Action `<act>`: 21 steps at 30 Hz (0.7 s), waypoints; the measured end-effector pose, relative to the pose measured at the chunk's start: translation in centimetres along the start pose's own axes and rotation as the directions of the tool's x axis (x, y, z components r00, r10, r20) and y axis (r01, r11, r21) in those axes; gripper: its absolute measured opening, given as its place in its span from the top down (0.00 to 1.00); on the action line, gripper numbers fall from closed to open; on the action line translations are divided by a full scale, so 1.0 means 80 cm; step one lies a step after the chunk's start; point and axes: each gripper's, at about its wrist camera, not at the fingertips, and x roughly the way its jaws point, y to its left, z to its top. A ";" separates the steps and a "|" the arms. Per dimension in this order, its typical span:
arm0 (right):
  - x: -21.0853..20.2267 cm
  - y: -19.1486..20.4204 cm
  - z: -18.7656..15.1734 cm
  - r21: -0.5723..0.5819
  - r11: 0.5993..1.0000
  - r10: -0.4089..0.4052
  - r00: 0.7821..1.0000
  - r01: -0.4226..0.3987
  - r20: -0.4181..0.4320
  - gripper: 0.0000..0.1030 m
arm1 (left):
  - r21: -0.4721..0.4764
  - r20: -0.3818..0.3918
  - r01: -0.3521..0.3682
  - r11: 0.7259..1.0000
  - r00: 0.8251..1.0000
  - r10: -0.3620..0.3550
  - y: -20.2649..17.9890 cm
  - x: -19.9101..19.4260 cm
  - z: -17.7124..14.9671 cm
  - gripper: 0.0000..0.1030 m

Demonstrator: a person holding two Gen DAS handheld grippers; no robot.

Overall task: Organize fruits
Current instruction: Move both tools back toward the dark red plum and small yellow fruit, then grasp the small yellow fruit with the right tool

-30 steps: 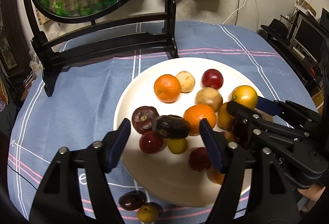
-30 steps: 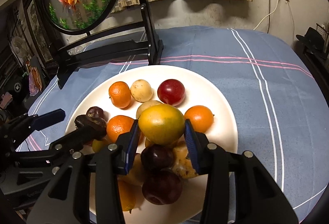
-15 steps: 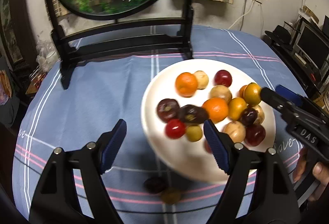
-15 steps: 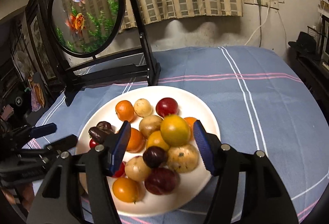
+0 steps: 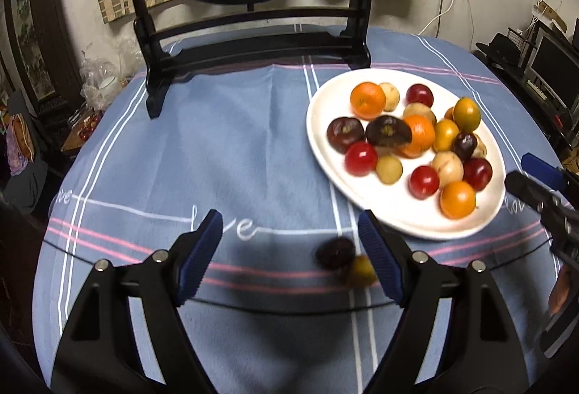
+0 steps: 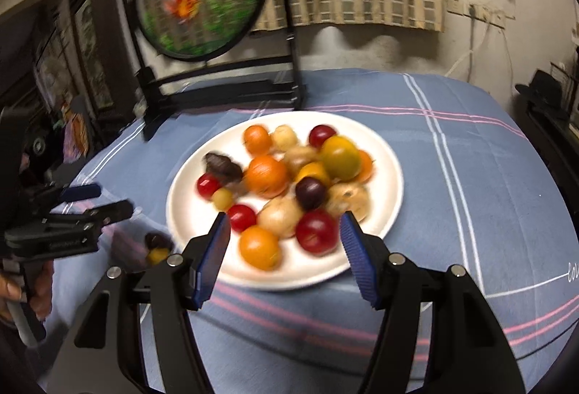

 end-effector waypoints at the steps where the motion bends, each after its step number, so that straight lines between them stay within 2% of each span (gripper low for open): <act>1: -0.002 0.007 -0.004 -0.009 1.000 0.002 1.000 -0.002 -0.001 0.39 | -0.003 -0.001 0.002 1.000 1.000 -0.002 0.002 -0.002 -0.005 0.23; 12: -0.002 0.080 -0.036 -0.131 0.989 0.068 0.996 -0.076 -0.061 0.39 | -0.014 -0.015 -0.002 1.000 1.000 0.002 0.015 -0.012 -0.034 0.23; 21: 0.031 0.127 -0.042 -0.192 0.973 0.106 0.986 -0.130 -0.129 0.39 | -0.044 -0.024 -0.017 0.999 1.000 0.016 0.046 -0.008 -0.041 0.23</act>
